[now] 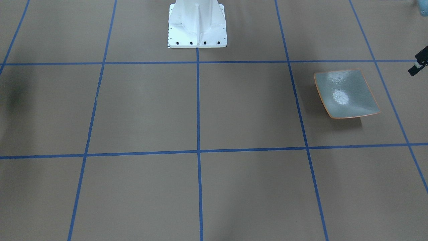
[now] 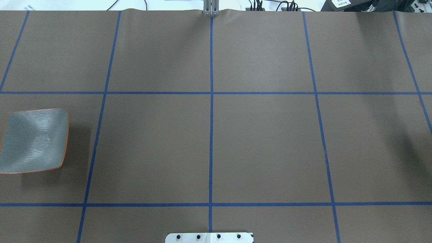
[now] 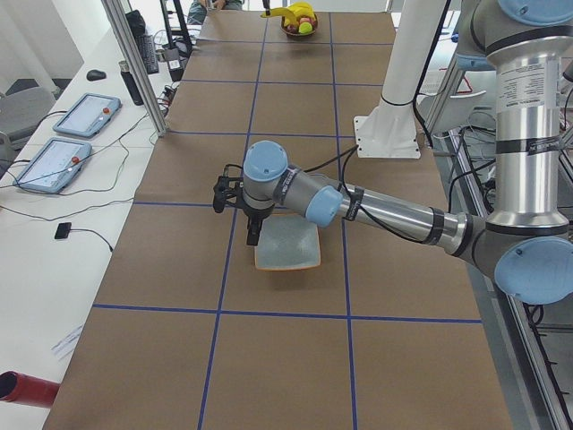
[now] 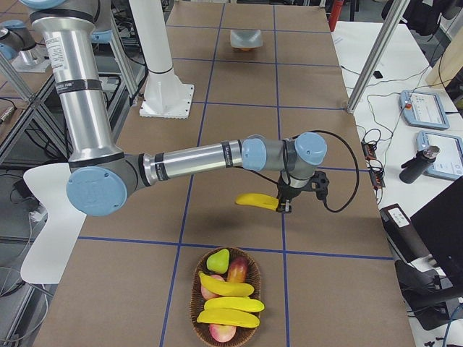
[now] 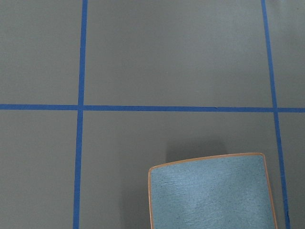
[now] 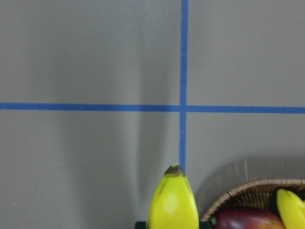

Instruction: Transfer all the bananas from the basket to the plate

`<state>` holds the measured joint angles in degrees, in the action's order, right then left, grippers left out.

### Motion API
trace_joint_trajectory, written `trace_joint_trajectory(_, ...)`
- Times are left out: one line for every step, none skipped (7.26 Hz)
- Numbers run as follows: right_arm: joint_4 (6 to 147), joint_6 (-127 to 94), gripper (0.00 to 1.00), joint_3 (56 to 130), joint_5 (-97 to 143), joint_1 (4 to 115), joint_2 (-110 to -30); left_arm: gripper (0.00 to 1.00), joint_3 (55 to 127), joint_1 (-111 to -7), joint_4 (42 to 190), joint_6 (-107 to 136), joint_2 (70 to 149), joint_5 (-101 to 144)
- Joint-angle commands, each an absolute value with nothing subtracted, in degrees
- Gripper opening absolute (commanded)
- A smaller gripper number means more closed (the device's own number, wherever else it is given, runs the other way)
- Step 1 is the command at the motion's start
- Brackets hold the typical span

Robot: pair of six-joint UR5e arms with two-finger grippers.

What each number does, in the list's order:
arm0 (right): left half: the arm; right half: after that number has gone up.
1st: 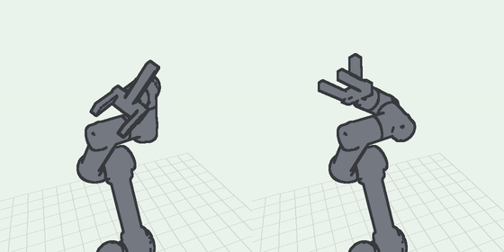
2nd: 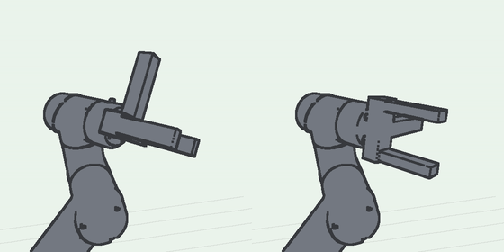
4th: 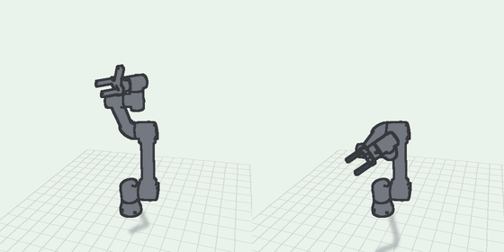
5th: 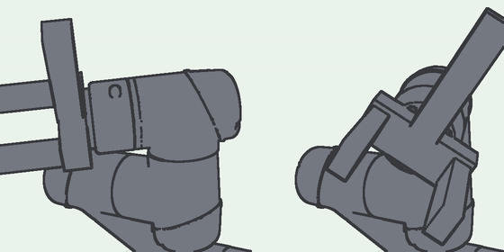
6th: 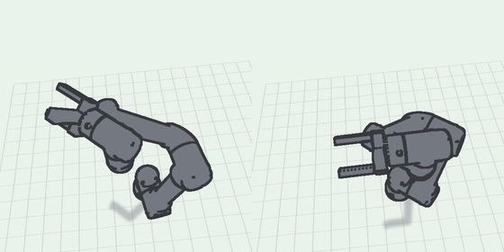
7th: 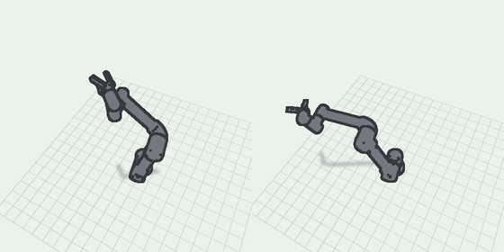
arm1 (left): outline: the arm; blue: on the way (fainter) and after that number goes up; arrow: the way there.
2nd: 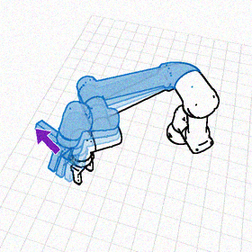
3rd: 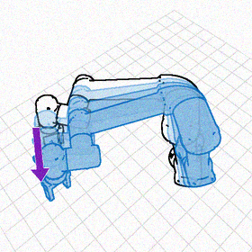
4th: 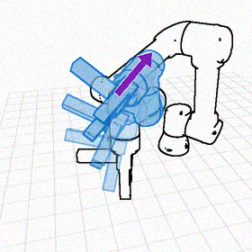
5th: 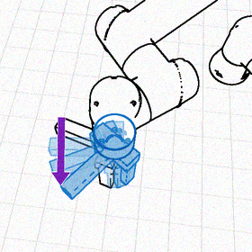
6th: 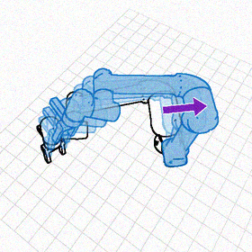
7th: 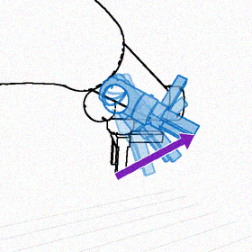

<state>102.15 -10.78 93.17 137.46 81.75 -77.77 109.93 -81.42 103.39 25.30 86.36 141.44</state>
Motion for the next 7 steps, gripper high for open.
trace_joint_trajectory(95.8,-25.0,0.0,97.5,139.6,74.6,-74.6,0.99,106.6,-75.4,103.2,29.6,95.9,141.5)
trace_joint_trajectory(91.7,-30.4,0.0,97.7,139.7,70.8,-72.9,0.99,105.0,-72.9,103.2,29.6,99.1,141.6)
trace_joint_trajectory(87.0,-39.1,0.0,98.8,139.7,65.1,-70.9,0.99,104.0,-70.1,103.2,29.8,102.4,141.6)
trace_joint_trajectory(82.8,-48.0,0.0,98.6,139.1,61.2,-68.3,0.99,104.1,-68.7,103.4,34.5,104.7,141.5)
trace_joint_trajectory(80.9,-53.0,0.0,98.5,139.0,59.0,-66.1,1.0,103.0,-65.2,104.0,39.8,108.0,141.5)
trace_joint_trajectory(80.5,-56.9,0.0,98.6,138.6,56.4,-63.6,1.0,101.6,-60.3,107.0,45.6,111.5,141.3)
trace_joint_trajectory(79.5,-60.2,0.0,98.1,136.3,52.9,-60.2,1.0,99.2,-56.5,113.1,53.8,115.2,141.0)
